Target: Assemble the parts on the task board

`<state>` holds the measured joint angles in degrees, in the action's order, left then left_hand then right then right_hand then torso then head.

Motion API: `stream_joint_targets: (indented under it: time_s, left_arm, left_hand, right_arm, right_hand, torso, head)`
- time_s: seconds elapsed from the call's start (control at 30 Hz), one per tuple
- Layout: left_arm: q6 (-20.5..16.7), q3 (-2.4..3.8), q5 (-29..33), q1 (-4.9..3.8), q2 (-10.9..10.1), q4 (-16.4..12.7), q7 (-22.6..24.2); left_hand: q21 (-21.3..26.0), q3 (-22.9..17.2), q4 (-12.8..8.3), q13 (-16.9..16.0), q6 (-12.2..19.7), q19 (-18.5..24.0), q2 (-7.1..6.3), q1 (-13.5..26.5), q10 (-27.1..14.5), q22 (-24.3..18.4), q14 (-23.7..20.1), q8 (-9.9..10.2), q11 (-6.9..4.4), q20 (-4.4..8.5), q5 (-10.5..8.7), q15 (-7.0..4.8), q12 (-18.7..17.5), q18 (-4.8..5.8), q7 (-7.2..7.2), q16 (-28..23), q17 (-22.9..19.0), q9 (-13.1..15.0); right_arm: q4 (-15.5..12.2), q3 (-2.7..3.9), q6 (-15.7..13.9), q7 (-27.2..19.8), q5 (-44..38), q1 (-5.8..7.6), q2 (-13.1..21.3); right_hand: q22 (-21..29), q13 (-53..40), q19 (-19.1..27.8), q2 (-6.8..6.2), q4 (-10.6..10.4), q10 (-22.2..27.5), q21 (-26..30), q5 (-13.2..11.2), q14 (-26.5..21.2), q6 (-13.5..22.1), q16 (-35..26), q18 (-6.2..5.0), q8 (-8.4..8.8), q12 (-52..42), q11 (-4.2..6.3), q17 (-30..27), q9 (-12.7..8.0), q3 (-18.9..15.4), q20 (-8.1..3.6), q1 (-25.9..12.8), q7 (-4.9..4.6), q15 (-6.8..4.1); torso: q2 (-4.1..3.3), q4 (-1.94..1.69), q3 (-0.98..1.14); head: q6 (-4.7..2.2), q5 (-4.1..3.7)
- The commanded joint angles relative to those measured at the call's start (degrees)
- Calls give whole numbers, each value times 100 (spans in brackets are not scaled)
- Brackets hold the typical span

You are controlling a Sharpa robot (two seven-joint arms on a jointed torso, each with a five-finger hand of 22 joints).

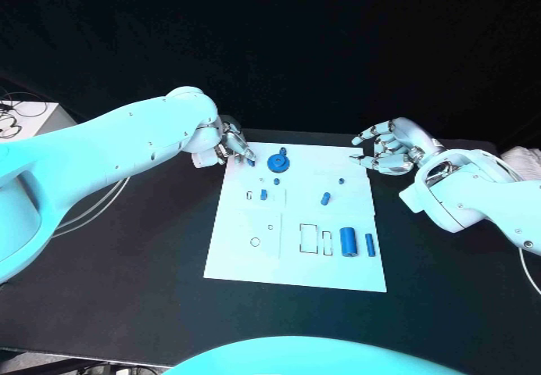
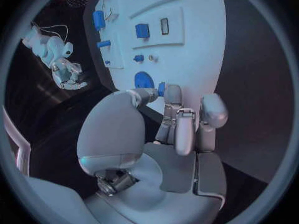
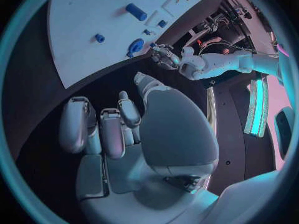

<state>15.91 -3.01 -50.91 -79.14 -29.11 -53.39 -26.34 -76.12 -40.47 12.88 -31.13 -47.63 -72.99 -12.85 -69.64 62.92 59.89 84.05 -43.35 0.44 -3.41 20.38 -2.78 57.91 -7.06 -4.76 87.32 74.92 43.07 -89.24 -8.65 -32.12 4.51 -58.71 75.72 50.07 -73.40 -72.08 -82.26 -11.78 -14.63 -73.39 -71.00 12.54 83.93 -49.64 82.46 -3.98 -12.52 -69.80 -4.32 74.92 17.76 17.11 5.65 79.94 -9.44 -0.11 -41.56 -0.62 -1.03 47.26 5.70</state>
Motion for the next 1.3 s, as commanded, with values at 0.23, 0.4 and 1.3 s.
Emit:
stream_joint_targets:
  time_s: [0.23,0.4,1.3]
  left_arm:
    - [-673,13,163,-4,-561,-916,177]
    - [-851,15,174,-2,-814,-1329,142]
    - [-1187,-287,-475,179,-1281,-2462,-166]
  left_hand:
    - [-245,-1092,-1298,-391,-345,-292,-135,282,487,431,522,29,-132,105,855,-134,218,163,126,163,1287,142]
    - [-286,-1111,-1363,-520,-422,-340,-164,361,610,500,534,47,-160,134,1046,-162,284,177,155,177,1318,156]
    - [-367,-1137,-1449,-749,-513,-434,-198,461,780,655,557,48,-198,167,1305,-194,418,207,194,208,1384,190]
  right_arm:
    - [6,2,-65,-76,31,0,38]
    - [39,2,-157,-176,148,0,41]
    - [603,-3,-753,-1991,2635,-1,-75]
  right_hand:
    - [700,700,335,-69,-64,577,875,25,46,-3,-593,-234,-33,786,21,-230,-6,33,-33,17,33,-41]
    - [2522,2173,889,-108,-131,1426,3126,34,-395,61,-2135,-562,-44,2309,29,-1593,-5,140,-54,96,30,-52]
    - [6582,6840,2841,-184,689,1549,6753,283,-2751,290,-7830,-655,199,6267,-628,-5424,-204,1371,899,-282,-437,843]
  torso:
    - [28,-33,-5]
    - [47,-47,-1]
    - [71,-65,6]
  head:
    - [7,13]
    - [22,13]
    - [135,40]
